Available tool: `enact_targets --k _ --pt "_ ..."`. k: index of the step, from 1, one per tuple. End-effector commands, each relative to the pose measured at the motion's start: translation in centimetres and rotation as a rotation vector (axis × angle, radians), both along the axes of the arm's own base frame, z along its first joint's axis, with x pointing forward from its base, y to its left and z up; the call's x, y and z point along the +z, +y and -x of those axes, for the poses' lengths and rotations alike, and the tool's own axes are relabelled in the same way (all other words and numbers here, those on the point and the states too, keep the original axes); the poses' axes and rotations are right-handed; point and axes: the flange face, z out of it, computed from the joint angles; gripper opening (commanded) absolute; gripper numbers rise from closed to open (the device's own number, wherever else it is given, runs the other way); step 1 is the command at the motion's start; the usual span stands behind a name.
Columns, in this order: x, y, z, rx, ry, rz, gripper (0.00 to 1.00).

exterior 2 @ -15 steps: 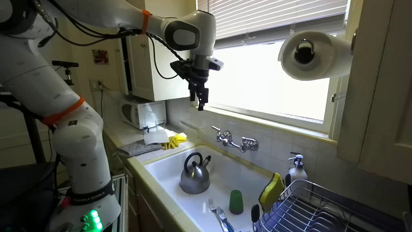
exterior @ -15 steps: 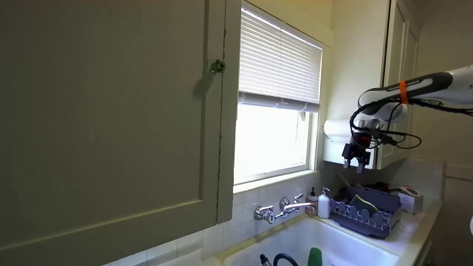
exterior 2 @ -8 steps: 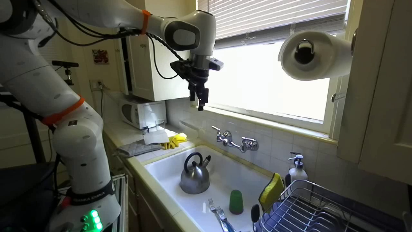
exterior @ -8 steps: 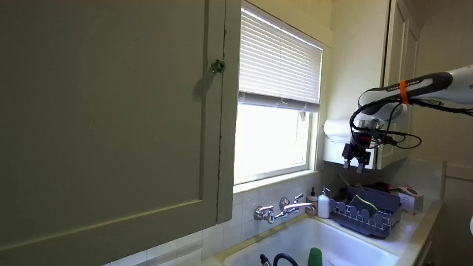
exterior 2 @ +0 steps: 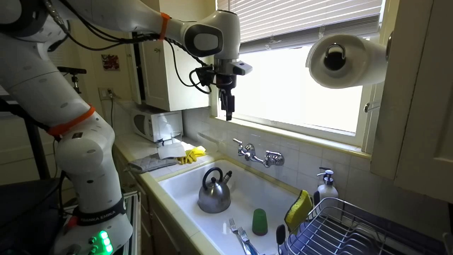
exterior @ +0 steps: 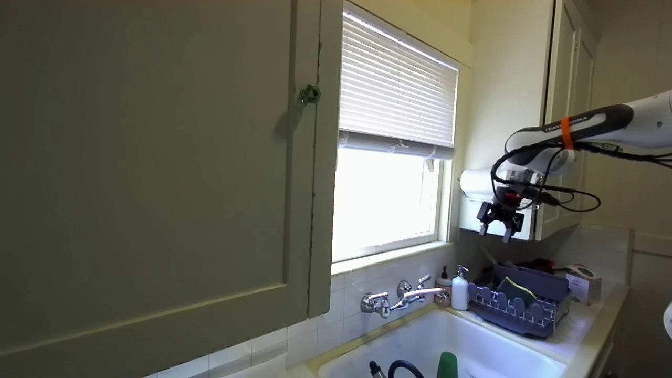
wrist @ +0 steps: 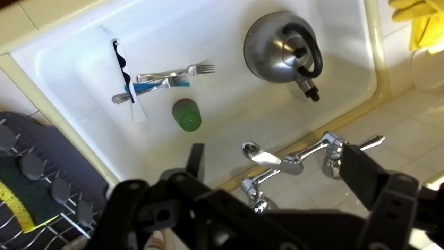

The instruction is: Open the right tap

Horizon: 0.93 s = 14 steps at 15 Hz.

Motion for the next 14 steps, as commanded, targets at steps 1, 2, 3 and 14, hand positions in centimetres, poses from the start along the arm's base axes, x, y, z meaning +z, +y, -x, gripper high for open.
enact_targets --k 1,2,3,14 --pt "-0.1 -1.0 -3.2 -0.197 -0.028 0.008 1.0" --pt "-0.4 -1.1 -4.3 -0.25 -0.036 0.016 1.0" --pt "-0.7 -1.2 -5.2 -0.301 -0.048 0.03 1.0" --pt "-8.1 4.1 -10.8 -0.052 0.186 0.182 1.0"
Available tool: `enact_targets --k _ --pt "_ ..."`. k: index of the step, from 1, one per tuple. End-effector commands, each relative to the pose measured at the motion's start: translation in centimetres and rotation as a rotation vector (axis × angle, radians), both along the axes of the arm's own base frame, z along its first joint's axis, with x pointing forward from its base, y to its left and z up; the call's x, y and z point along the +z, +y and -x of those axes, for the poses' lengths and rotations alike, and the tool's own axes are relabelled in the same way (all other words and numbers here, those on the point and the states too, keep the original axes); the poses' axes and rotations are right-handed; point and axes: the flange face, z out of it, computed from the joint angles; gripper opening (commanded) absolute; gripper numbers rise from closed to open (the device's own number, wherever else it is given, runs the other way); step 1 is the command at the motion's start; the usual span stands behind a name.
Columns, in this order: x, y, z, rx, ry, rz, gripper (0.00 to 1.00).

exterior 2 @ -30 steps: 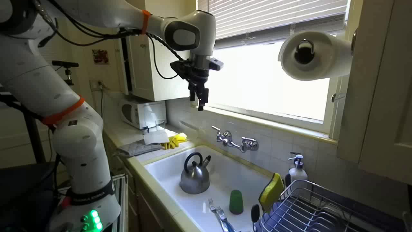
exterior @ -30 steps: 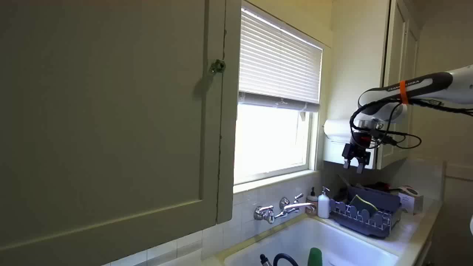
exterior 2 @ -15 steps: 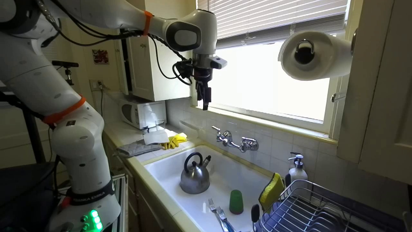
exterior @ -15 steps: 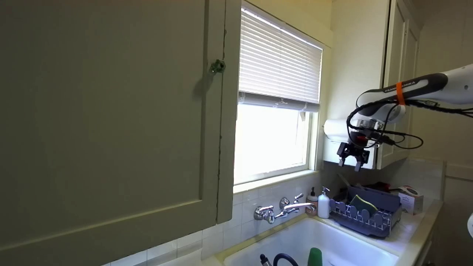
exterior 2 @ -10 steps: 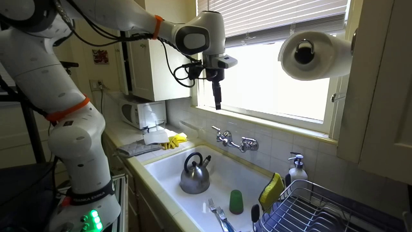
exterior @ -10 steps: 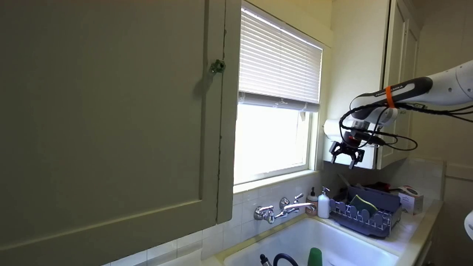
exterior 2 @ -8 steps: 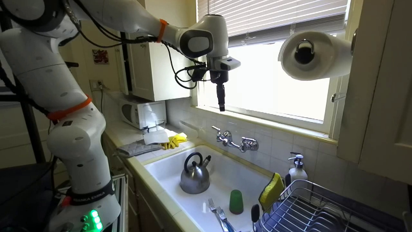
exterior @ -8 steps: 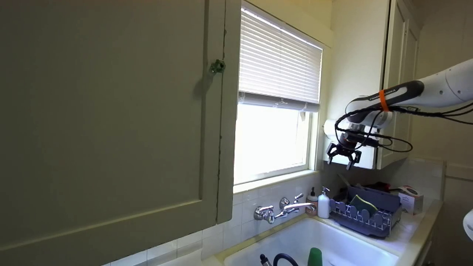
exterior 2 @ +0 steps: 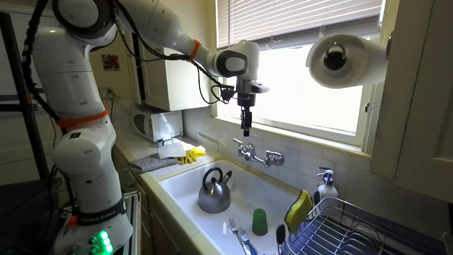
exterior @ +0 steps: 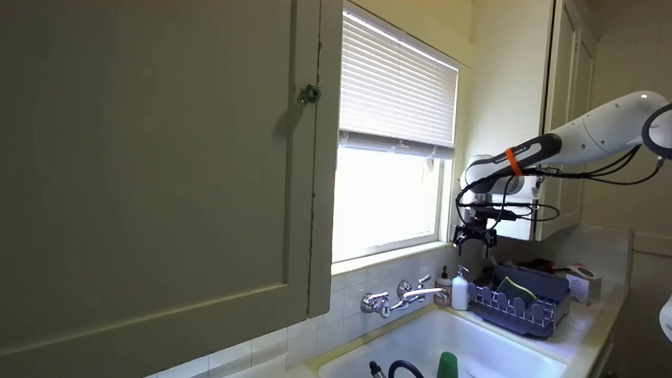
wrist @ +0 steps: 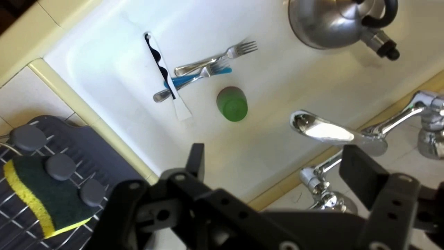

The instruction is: Open the right tap

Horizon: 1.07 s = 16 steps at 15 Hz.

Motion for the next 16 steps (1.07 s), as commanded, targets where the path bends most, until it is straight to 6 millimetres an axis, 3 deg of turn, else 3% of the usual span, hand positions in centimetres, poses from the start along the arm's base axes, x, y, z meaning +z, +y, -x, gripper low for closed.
enact_targets --k 1,3,8,16 --pt "-1.1 1.9 -1.4 0.133 0.098 0.0 1.0" --pt "-1.0 1.7 -0.8 0.102 0.069 -0.004 1.0" --pt "-1.1 2.3 -1.5 0.133 0.085 -0.007 1.0" --pt "-8.3 5.9 -6.0 0.543 0.211 0.061 1.0"
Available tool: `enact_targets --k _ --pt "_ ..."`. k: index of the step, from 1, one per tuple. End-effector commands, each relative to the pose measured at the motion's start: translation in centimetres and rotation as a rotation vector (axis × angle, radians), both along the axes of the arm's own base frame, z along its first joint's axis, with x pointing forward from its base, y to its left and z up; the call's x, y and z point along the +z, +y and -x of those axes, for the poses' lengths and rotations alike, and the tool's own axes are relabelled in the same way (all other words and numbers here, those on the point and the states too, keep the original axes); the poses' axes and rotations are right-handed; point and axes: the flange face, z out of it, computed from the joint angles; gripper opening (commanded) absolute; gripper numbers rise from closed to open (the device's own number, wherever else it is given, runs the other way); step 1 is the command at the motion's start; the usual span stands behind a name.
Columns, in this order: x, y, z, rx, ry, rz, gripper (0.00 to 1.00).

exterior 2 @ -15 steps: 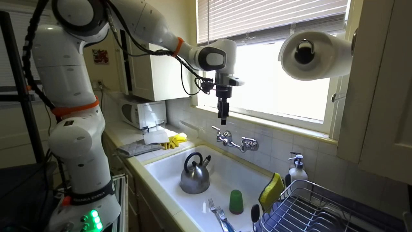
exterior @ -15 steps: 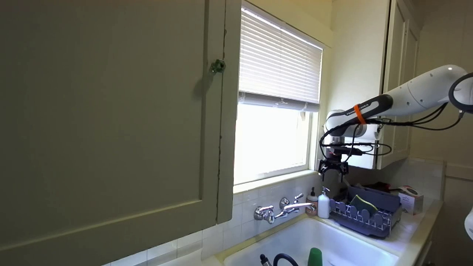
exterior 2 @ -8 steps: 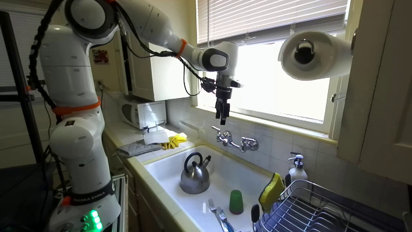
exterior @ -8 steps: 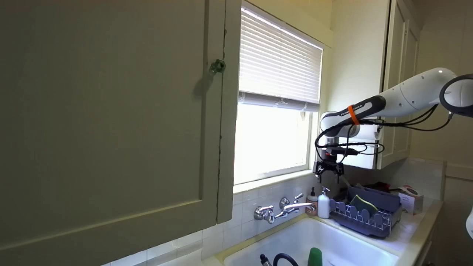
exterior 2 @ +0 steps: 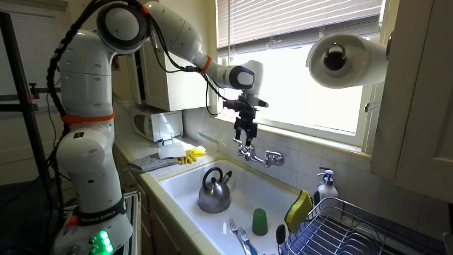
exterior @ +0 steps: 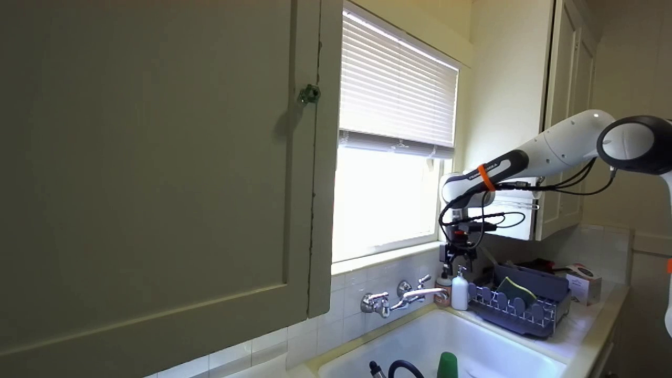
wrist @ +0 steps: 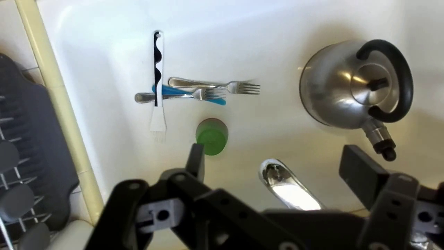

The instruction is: Open the right tap

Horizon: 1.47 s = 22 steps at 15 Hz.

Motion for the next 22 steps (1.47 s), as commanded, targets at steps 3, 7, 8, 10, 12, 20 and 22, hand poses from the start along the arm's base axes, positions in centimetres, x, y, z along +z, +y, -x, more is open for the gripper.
enact_targets --k 3,7,8,10,12,20,22 --pt "-3.9 2.5 -4.1 0.292 0.064 0.057 1.0" --pt "-4.8 4.2 -5.9 0.501 0.066 0.084 1.0" --pt "-5.3 5.0 -6.3 0.554 0.071 0.086 1.0" --pt "-6.0 6.2 -6.9 0.659 0.072 0.085 1.0" --pt "-5.5 5.9 -6.2 0.617 0.057 0.07 1.0" --pt "-8.2 7.6 -6.2 0.665 0.128 0.061 1.0" --pt "-8.7 7.7 -5.7 0.643 0.132 0.069 1.0"
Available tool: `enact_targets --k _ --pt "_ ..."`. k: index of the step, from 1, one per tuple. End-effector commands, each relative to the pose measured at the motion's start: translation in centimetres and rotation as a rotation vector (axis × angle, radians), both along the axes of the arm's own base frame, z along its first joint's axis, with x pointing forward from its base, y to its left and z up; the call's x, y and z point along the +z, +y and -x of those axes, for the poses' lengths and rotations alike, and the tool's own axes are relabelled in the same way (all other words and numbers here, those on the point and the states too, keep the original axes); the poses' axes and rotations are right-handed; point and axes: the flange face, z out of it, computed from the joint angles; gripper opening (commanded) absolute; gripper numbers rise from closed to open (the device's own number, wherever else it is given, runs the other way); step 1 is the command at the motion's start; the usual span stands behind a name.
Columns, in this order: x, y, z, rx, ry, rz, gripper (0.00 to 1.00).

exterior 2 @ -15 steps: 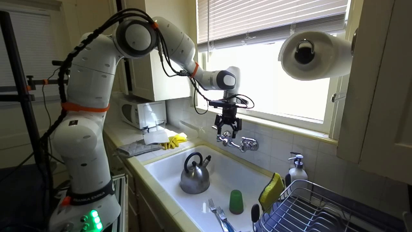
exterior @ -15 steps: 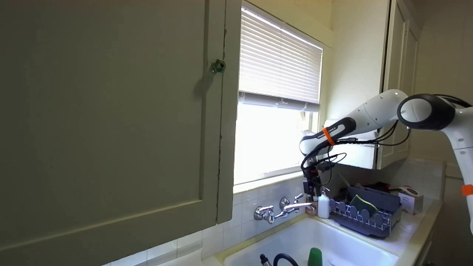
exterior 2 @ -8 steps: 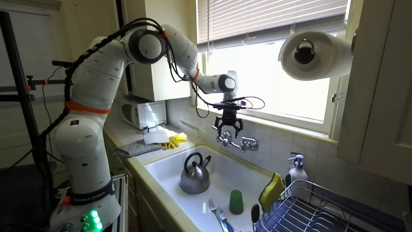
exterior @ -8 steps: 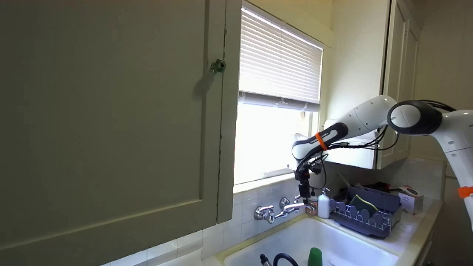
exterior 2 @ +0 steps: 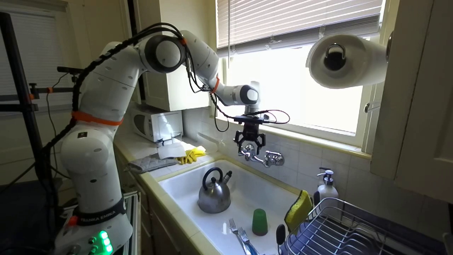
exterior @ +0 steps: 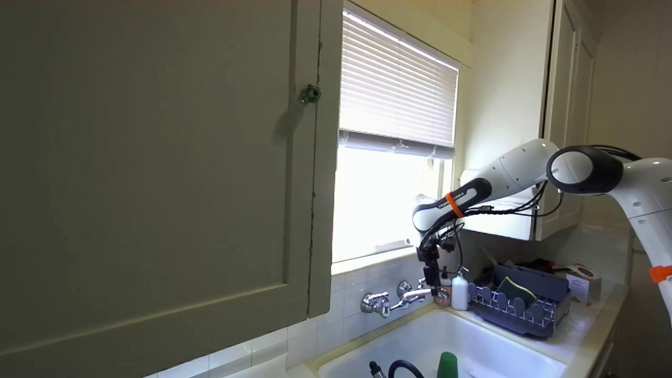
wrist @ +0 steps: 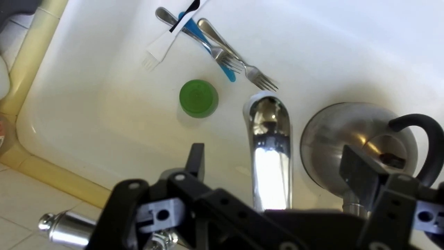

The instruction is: Open the right tap

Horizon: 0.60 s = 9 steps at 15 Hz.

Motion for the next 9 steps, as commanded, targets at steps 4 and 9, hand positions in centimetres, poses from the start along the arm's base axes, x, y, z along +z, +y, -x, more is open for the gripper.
enact_targets --k 4,9 --pt "-1.2 0.6 1.2 -0.04 -0.026 0.036 1.0" --pt "-1.6 2.1 1.6 -0.036 0.008 0.029 1.0"
